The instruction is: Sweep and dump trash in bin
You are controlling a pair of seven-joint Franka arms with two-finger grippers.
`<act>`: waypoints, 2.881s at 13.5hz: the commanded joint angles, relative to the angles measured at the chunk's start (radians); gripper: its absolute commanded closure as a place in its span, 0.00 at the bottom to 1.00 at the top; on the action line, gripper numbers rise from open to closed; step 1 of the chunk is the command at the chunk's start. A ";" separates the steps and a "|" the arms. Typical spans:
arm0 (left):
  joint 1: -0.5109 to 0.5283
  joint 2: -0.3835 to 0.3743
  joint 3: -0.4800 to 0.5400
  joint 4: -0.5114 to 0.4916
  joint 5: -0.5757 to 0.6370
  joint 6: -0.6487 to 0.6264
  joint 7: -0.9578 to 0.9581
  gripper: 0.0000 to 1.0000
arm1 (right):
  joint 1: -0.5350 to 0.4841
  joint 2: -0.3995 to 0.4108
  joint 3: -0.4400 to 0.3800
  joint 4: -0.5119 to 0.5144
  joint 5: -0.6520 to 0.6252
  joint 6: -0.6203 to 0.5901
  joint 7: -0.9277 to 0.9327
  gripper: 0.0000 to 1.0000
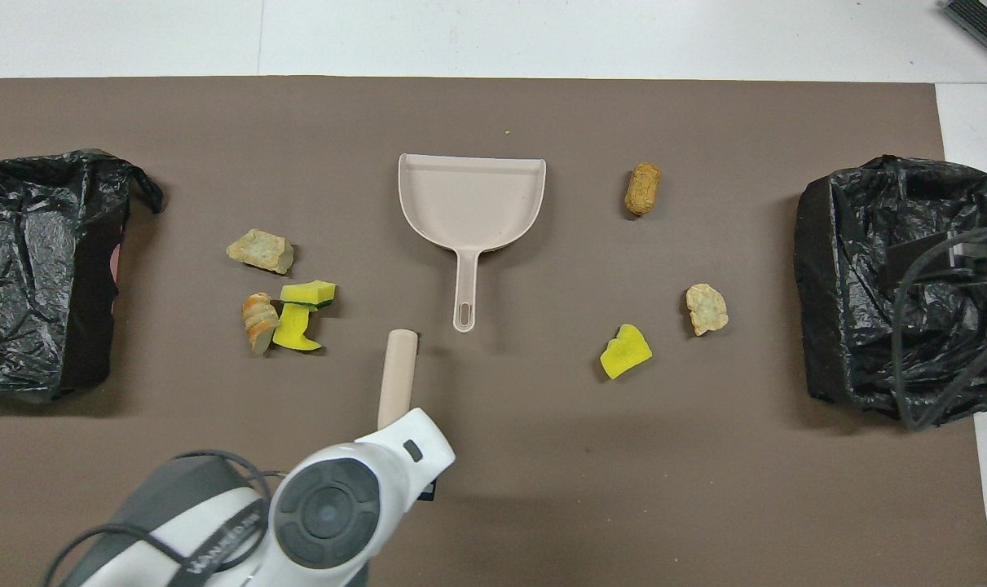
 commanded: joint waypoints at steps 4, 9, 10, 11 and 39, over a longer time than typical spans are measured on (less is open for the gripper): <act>0.291 0.010 -0.007 0.158 0.087 -0.153 0.245 1.00 | -0.011 -0.013 0.003 -0.008 0.009 -0.007 -0.010 0.00; 0.552 0.182 -0.007 0.349 0.094 -0.141 0.438 1.00 | -0.011 -0.013 0.004 -0.008 0.009 -0.007 -0.010 0.00; 0.567 0.205 -0.006 0.356 0.098 -0.133 0.469 1.00 | -0.011 -0.013 0.004 -0.008 0.009 -0.007 -0.010 0.00; 0.601 0.225 -0.006 0.367 0.108 -0.115 0.495 1.00 | -0.011 -0.013 0.004 -0.008 0.009 -0.007 -0.010 0.00; 0.623 0.375 -0.007 0.350 0.176 0.000 0.594 1.00 | 0.001 -0.016 0.015 -0.008 -0.007 -0.007 -0.008 0.00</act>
